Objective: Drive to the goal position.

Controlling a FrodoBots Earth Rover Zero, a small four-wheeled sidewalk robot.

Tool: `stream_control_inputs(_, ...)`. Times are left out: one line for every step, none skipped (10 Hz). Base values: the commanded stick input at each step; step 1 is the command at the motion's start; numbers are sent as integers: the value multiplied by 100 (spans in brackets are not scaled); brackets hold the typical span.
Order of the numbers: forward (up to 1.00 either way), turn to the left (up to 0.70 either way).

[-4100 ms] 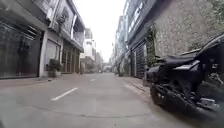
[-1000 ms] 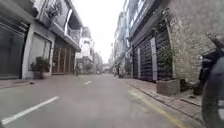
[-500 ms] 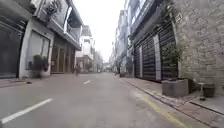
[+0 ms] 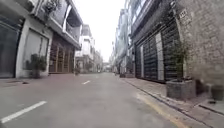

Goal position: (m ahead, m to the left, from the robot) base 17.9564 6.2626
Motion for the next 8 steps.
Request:
stream_control_inputs(50,-41)
stream_control_inputs(50,-50)
stream_control_inputs(50,-50)
stream_control_inputs(50,0)
stream_control_inputs(50,0)
stream_control_inputs(50,0)
stream_control_inputs(50,0)
stream_control_inputs(50,0)
